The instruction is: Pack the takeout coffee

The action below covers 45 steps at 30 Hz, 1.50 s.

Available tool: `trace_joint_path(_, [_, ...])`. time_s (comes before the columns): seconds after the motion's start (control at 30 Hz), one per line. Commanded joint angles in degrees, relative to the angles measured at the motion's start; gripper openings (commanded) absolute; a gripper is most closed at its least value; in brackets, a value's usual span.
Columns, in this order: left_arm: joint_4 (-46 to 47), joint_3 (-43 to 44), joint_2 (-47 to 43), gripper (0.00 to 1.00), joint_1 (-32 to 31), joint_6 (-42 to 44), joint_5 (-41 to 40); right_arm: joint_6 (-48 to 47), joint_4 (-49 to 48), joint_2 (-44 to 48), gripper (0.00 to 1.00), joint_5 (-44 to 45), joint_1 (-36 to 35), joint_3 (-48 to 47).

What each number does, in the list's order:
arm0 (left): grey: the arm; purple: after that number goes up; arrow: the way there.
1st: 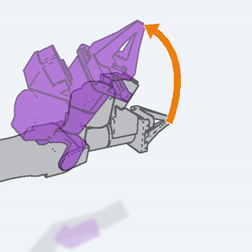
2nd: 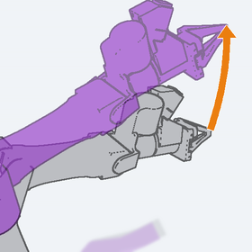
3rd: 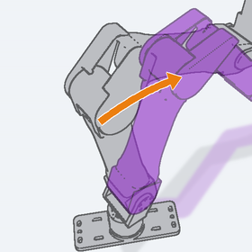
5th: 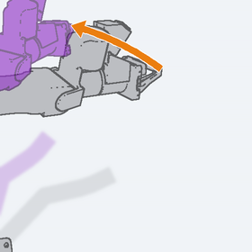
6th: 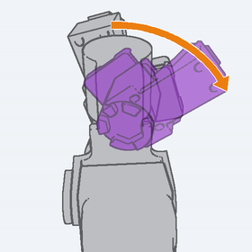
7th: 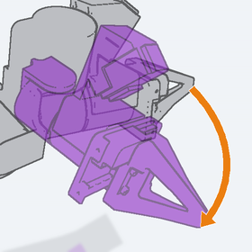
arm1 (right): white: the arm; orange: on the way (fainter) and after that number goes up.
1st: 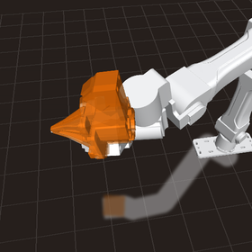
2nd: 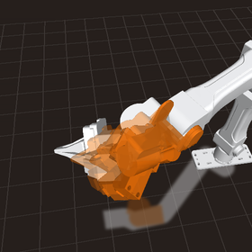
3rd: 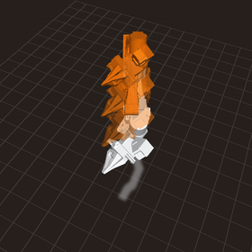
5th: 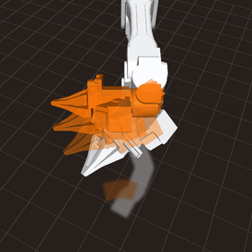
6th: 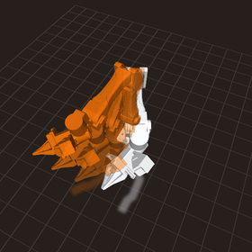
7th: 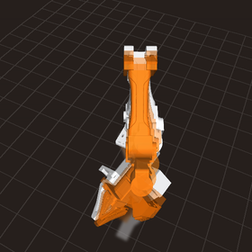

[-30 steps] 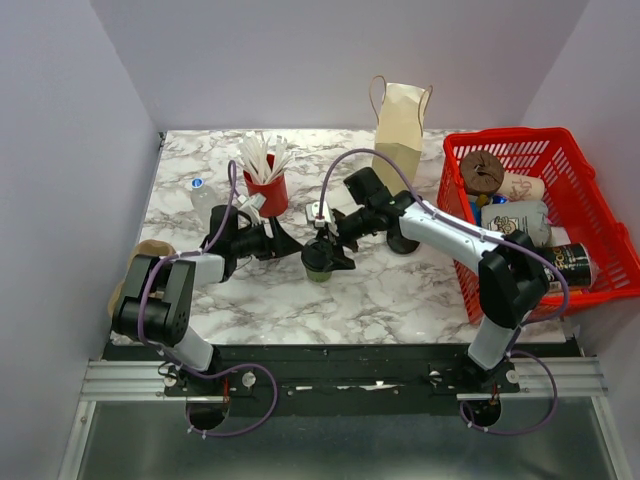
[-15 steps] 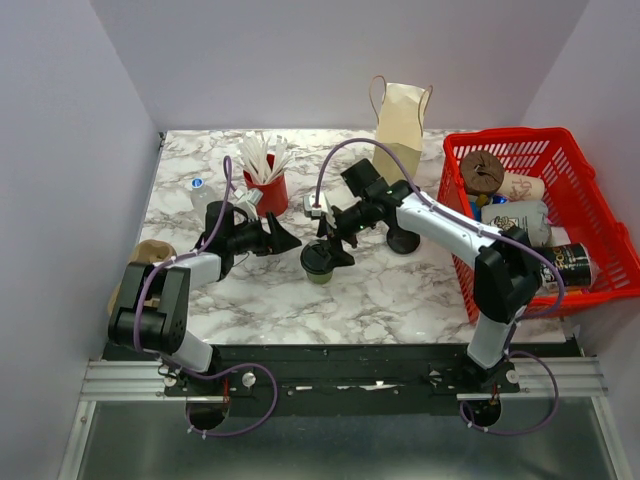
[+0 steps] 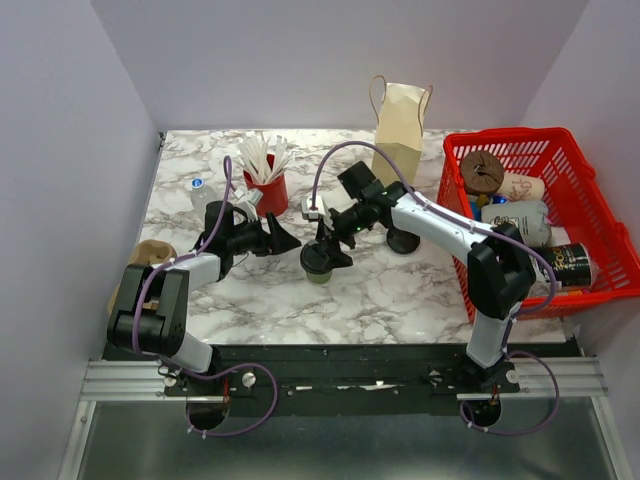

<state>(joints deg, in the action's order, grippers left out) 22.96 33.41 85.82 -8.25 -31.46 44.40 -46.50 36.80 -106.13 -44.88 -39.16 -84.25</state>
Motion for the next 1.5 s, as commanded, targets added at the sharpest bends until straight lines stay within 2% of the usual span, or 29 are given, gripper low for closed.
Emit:
trace_joint_path(0.0, [-0.5,0.0,-1.3,0.84,0.3,0.7,1.1,-2.0,-3.0,-0.4,0.96,5.1,-0.5,1.8])
trace_joint_path(0.2, [0.8,-1.0,-1.2,0.84,0.3,0.3,1.7,-4.0,-6.5,0.0,0.94,12.9,-2.0,6.0])
trace_joint_path(0.53, [1.5,-1.7,-1.0,0.84,0.3,-0.3,1.8,0.0,-5.2,-5.6,0.91,19.0,-2.1,3.0])
trace_joint_path(0.73, [2.1,-1.7,-0.8,0.85,1.0,-1.3,1.8,2.6,-3.2,-7.8,0.9,18.6,-2.1,1.6])
trace_joint_path(0.97, [10.4,-3.8,-1.5,0.86,2.3,-8.3,4.7,5.4,-1.0,-10.9,0.87,17.3,-2.0,-0.6])
trace_joint_path(1.23, [12.4,-4.5,-0.5,0.86,2.9,-11.2,6.3,5.7,1.5,-13.7,0.85,17.7,-1.9,-3.8])
trace_joint_path(1.47, [18.3,-6.1,-1.4,0.88,5.0,-16.8,7.0,6.3,3.8,-16.2,0.85,18.3,-1.9,-6.9])
